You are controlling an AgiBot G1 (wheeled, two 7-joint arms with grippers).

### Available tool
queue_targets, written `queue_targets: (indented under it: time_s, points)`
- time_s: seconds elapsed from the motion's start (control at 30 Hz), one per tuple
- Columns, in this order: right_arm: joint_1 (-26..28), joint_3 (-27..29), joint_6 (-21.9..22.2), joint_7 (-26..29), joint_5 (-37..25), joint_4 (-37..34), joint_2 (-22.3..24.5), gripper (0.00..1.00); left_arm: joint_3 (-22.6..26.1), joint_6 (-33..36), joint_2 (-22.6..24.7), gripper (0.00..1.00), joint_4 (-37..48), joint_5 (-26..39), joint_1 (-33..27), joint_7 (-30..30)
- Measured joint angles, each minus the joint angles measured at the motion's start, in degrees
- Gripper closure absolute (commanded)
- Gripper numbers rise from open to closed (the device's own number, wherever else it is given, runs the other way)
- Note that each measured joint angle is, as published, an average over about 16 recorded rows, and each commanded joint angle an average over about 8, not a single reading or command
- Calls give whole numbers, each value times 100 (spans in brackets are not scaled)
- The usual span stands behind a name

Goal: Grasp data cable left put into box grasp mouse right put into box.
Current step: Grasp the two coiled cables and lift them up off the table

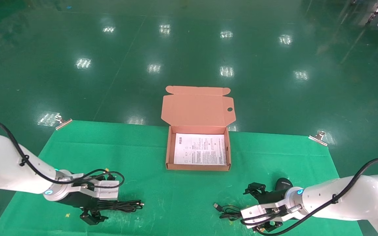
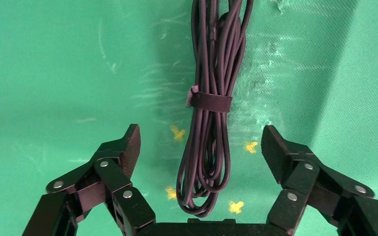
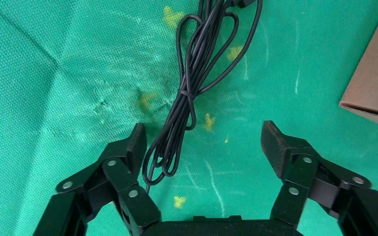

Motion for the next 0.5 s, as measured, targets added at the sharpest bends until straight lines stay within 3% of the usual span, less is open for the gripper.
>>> queue_targets:
  time_s: [0.5]
  points:
    - [-2,-15,-42,-16,-7,64,17,100,3,10,-15,100,-63,11,0,-15]
